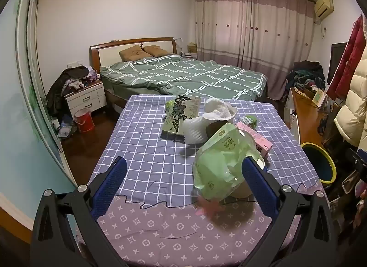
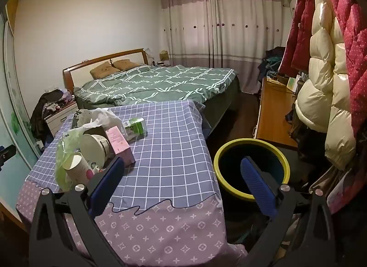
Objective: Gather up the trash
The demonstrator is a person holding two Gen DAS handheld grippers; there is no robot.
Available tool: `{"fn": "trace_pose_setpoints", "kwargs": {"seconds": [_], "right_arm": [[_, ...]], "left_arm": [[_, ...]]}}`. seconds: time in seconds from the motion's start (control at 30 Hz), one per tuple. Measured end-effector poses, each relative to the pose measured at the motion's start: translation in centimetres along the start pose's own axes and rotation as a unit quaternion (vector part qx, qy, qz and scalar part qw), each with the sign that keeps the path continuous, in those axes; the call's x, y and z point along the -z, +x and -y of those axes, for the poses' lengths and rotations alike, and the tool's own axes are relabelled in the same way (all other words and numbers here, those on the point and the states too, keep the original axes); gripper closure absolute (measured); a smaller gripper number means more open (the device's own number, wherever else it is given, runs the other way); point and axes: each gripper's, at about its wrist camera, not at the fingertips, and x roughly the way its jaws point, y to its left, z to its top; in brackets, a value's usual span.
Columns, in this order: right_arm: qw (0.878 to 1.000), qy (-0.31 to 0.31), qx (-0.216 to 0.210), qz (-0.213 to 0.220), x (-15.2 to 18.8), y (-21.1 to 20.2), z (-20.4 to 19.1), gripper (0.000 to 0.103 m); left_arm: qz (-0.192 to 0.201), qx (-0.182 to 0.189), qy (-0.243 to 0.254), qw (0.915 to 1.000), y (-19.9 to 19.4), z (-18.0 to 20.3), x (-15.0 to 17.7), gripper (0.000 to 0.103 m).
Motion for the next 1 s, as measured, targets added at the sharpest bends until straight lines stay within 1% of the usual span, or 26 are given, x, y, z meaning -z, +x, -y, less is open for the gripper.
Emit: {"fn": "trace_pose_setpoints", "kwargs": {"seconds": [0.23,0.3,0.47,1.0], "right_arm": [[1.000,0.003,-0.001,0.000,-0.1,0.1,-0.3,0.006],[1.000,0.004,-0.002,-0.001,0.1,0.3,0.6,0.006],[1.000,0.012,-0.004,-0.004,0.1,0.2,0.8,0.006],[1.000,0.016,-0.005,-0.010,0.1,1.0,0.5,0.006]], "left_arm": [[-0.002,0.003,0.002,1.0000,0.1,0.1,0.2,0.004],[-0.002,0.003,0.002,1.0000,-0.2,0.0,0.1,0.004],[-0.006,0.002,0.006,1.0000,0.1,0.4,0.1,0.004],[-0.008,0.009,0.009,0.9999,0.0,0.6,-0.1,0.004]]}}
